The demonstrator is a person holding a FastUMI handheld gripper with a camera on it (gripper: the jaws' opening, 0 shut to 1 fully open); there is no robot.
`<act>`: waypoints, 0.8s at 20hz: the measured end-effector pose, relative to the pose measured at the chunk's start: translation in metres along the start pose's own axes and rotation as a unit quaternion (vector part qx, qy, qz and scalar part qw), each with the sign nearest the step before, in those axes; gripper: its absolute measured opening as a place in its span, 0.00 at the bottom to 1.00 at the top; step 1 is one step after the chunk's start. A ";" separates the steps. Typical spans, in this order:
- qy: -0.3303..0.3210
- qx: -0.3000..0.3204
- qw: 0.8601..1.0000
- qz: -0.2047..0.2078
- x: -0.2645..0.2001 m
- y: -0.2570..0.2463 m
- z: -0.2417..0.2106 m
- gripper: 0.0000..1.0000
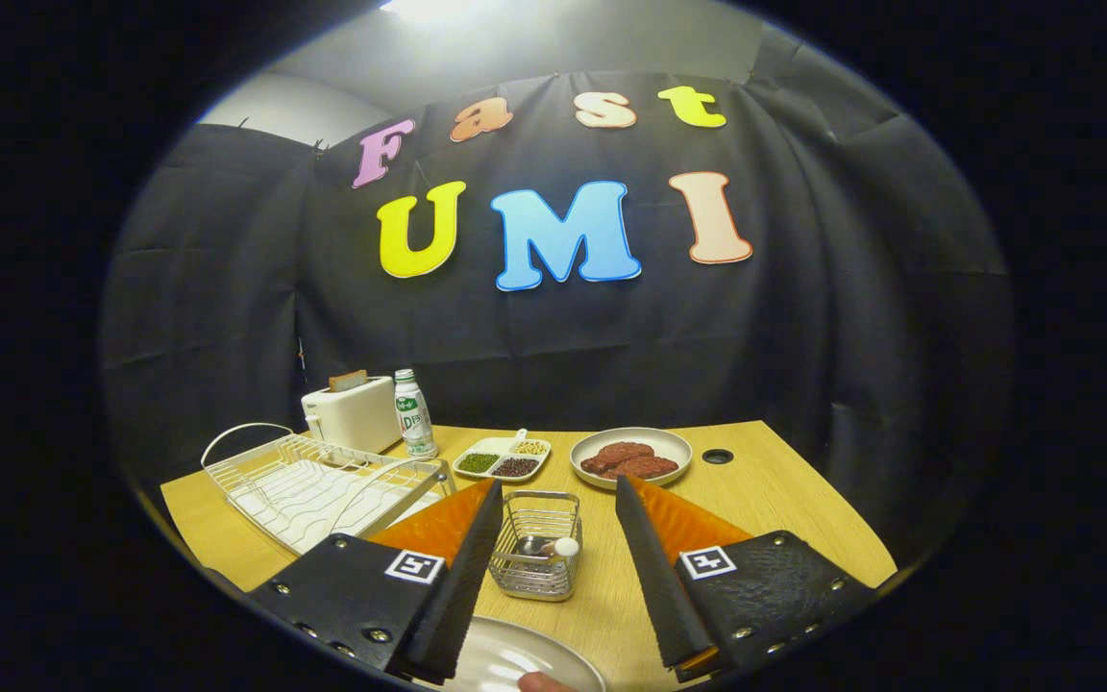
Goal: Take the plate from the dish rack, then take the spoon from the basket and place it into the plate.
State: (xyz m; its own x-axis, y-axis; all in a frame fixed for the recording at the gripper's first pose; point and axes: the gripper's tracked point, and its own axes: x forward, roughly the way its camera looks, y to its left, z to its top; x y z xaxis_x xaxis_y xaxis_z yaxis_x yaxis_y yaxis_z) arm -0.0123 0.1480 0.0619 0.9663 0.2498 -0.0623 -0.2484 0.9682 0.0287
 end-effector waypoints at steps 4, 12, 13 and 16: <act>-0.012 -0.001 1.000 -0.010 0.026 -0.003 -0.012 0.75; 0.000 -0.013 1.000 -0.026 0.054 -0.005 -0.032 0.43; 0.007 -0.003 1.000 -0.023 0.060 -0.001 -0.031 0.24; 0.026 0.025 0.999 -0.013 0.046 0.001 -0.030 0.22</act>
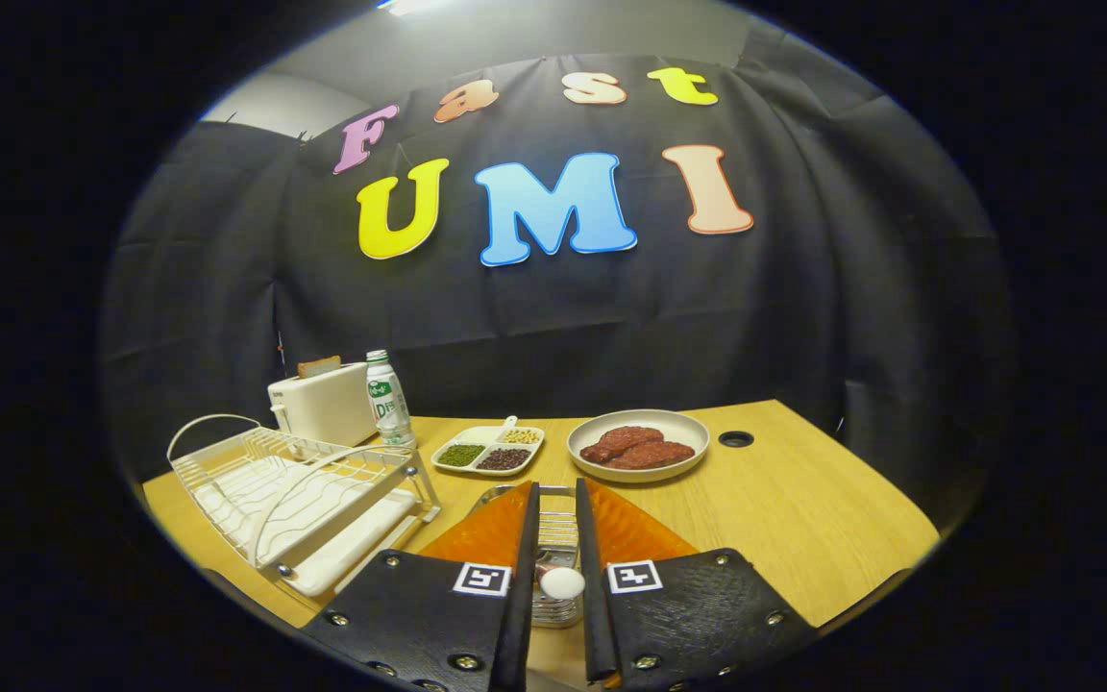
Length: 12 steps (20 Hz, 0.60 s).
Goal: Take the plate from the dish rack, then take the spoon from the basket and place it into the plate.
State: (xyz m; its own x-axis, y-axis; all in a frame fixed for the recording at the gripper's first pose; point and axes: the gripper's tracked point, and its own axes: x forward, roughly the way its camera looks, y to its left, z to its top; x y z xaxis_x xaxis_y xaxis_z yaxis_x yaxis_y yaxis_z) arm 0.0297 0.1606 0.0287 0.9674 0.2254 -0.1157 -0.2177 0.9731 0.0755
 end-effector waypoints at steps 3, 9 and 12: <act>-0.004 -0.012 1.000 -0.018 -0.008 -0.003 0.018 0.13; 0.012 -0.029 0.999 -0.010 -0.032 0.011 0.054 0.13; 0.010 -0.027 1.000 -0.008 -0.051 0.018 0.078 0.12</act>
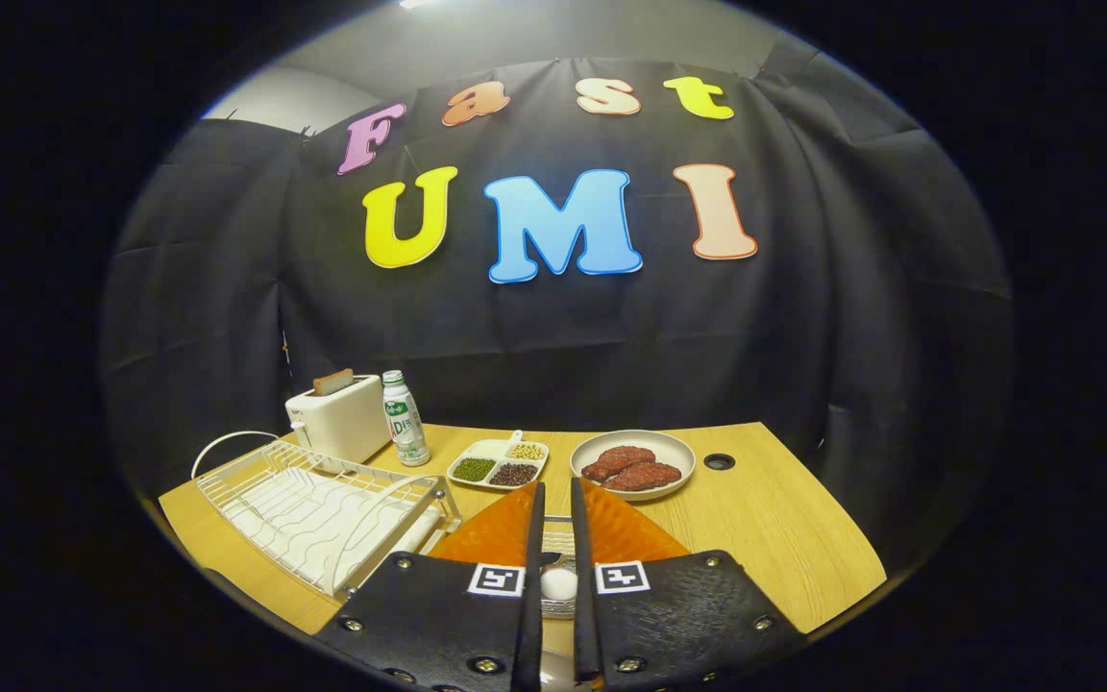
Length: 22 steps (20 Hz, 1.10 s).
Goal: Take the plate from the dish rack, then take the spoon from the basket and place it into the plate.
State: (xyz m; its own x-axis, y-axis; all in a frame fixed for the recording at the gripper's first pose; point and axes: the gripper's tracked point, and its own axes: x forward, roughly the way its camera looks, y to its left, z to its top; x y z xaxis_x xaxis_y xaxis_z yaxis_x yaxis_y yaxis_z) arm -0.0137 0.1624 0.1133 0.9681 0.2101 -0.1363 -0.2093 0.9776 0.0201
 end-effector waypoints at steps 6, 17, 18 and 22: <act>-0.006 -0.003 1.000 -0.022 -0.045 -0.002 0.045 0.12; 0.016 -0.031 0.999 -0.038 -0.102 -0.008 0.066 0.12; 0.019 -0.030 0.999 -0.036 -0.105 -0.004 0.065 0.12; 0.036 -0.029 0.998 -0.035 -0.117 0.004 0.052 0.12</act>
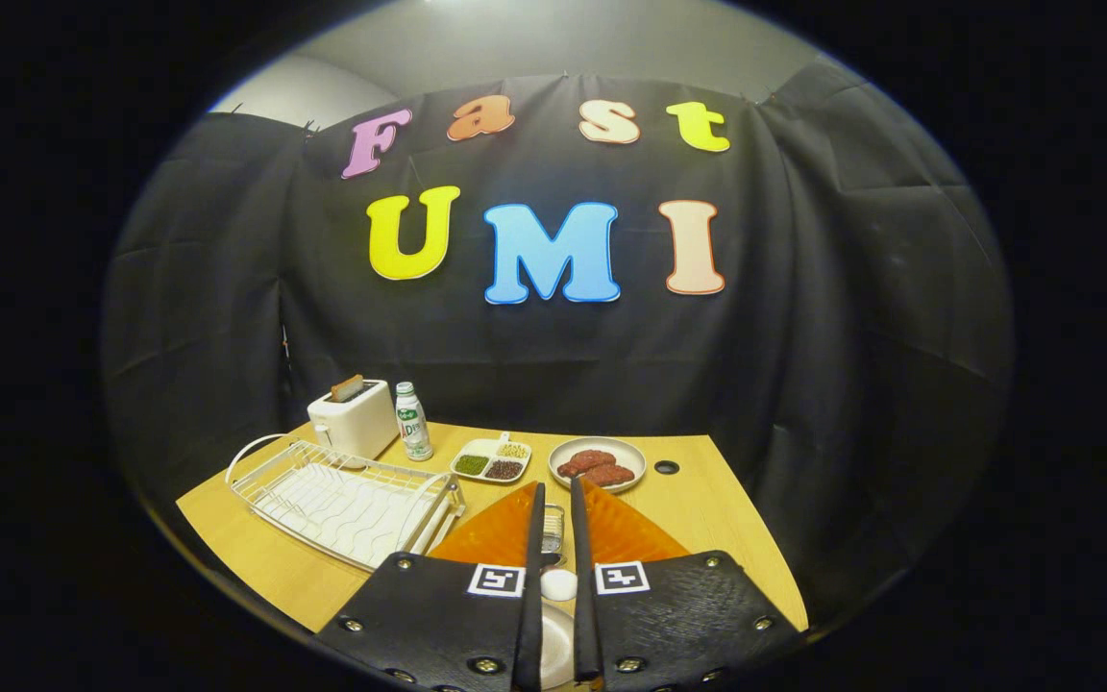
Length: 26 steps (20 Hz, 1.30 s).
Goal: Take the plate from the dish rack, then take the spoon from the basket and place it into the plate.
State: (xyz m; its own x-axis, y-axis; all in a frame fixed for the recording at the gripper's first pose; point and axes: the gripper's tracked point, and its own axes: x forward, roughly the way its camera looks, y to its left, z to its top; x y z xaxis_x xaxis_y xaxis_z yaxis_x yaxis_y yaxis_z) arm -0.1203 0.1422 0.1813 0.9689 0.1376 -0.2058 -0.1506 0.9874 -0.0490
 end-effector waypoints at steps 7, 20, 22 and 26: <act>0.048 -0.004 0.999 -0.004 -0.005 0.010 -0.032 0.12; 0.128 -0.005 0.990 0.060 0.026 0.069 -0.086 0.13; 0.135 -0.017 0.988 0.070 0.032 0.077 -0.092 0.13; 0.151 -0.037 0.984 0.090 0.044 0.090 -0.108 0.13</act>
State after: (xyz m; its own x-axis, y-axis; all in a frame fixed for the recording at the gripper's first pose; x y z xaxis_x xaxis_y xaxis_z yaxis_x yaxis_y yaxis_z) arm -0.1122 0.2282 0.0621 0.8243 0.2683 -0.4986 -0.3387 0.9393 -0.0545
